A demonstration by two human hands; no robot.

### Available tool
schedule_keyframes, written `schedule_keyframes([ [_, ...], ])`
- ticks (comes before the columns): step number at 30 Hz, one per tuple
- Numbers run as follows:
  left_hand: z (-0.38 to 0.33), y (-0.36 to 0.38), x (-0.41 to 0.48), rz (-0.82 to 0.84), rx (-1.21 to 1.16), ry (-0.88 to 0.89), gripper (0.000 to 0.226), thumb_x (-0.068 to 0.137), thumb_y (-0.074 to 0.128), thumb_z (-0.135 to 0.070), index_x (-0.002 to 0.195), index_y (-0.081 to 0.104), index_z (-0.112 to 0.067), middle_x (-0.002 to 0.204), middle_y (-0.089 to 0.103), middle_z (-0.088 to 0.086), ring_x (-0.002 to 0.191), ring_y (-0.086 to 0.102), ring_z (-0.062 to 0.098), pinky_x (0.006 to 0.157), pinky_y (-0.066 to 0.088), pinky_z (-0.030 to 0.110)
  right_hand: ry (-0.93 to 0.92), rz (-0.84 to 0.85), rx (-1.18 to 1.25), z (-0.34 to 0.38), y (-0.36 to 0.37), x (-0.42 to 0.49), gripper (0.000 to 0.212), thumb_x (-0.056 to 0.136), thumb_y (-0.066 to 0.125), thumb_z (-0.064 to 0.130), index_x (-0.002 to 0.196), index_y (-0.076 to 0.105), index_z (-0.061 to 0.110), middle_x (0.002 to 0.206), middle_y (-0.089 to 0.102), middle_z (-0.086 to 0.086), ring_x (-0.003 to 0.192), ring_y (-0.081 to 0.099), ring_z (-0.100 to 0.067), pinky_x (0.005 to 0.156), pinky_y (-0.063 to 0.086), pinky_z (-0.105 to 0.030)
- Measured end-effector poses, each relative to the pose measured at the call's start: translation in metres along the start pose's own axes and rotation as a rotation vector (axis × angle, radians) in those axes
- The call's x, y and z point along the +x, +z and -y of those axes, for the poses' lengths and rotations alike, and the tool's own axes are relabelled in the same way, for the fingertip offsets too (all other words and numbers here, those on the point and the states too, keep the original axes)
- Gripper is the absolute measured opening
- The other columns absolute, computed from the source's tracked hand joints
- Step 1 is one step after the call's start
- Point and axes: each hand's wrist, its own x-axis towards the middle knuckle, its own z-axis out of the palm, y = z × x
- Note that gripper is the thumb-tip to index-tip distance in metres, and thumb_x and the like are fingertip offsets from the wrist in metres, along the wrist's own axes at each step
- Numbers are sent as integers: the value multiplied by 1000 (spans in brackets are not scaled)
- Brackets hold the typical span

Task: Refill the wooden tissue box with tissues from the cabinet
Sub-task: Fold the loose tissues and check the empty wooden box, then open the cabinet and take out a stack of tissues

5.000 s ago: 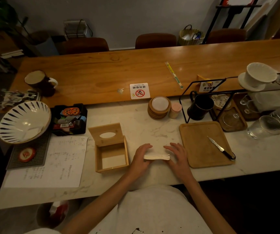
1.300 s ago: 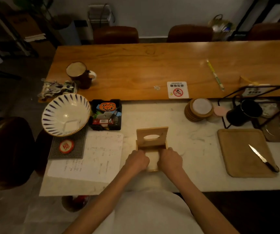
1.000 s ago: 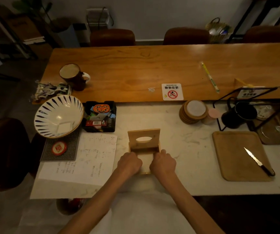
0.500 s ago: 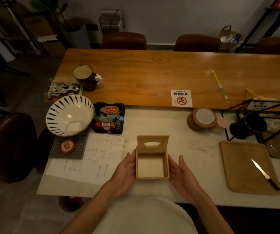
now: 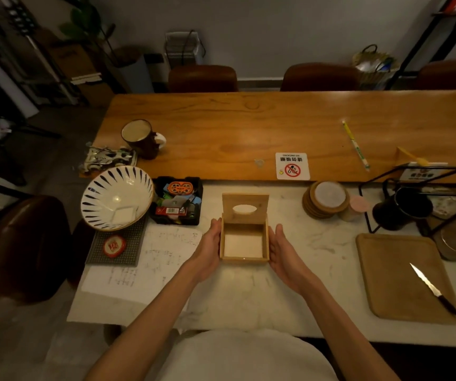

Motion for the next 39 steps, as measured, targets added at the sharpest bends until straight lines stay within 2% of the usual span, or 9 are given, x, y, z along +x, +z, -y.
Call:
schedule_keyframes([
  [3,10,-2,2,-71,64,43,50,102,15,-54,130,53,-38,127,66,-4,119,59,14,96,46,35,-41,0,-36,2,-3,-4,37,100,5,51,122,36,47,111,55,28,101,57,7,82,46,-8],
  [5,20,-3,-4,-148,229,133,52,99,19,-61,139,44,-39,143,53,-4,133,47,14,111,36,41,-69,-68,-127,-7,-9,-7,45,100,8,55,138,29,43,130,49,25,121,48,0,103,35,-16],
  [8,69,-15,-20,-520,921,327,60,101,19,-55,155,3,-32,164,-1,-4,151,-4,17,121,-5,41,-151,-252,-637,-45,-28,-19,62,94,15,67,151,6,44,160,4,14,149,3,-14,119,6,-44],
  [10,121,-24,-44,-674,1422,379,65,100,23,-50,156,3,-22,164,-6,7,151,-8,29,118,-9,53,-124,-373,-1179,-100,-42,-30,67,89,14,73,149,-5,49,158,-11,14,148,-10,-23,113,4,-63],
  [13,189,-36,-63,-613,1757,359,67,97,24,-56,155,19,-23,163,5,15,149,7,39,112,10,70,-43,-498,-1454,-176,-40,-49,71,86,22,77,150,19,45,161,19,-2,146,13,-42,102,17,-77],
  [19,213,-44,-53,-611,1826,323,61,96,26,-54,153,23,-32,163,11,6,149,11,33,106,13,75,-223,-731,-1578,-204,-34,-46,66,86,45,65,147,33,41,159,26,-5,146,15,-42,105,10,-75],
  [26,250,-62,-30,-791,1687,757,51,97,36,-43,147,39,-33,154,39,1,142,34,30,106,20,74,-522,-973,-1525,-244,-41,-22,52,90,41,47,141,46,39,149,46,0,140,37,-32,111,23,-62],
  [32,251,-61,-2,-996,1450,1089,42,94,41,-37,131,60,-31,138,58,-7,133,49,22,107,33,58,-922,-1201,-1257,-248,-47,8,43,83,43,32,115,72,27,120,70,1,116,62,-21,96,45,-36],
  [39,268,-70,16,-1167,1241,1385,40,97,34,-32,107,72,-22,109,73,-3,105,61,17,97,34,40,-1390,-1503,-920,-269,-52,32,33,86,49,21,66,74,19,66,73,4,61,58,-12,69,31,-26],
])
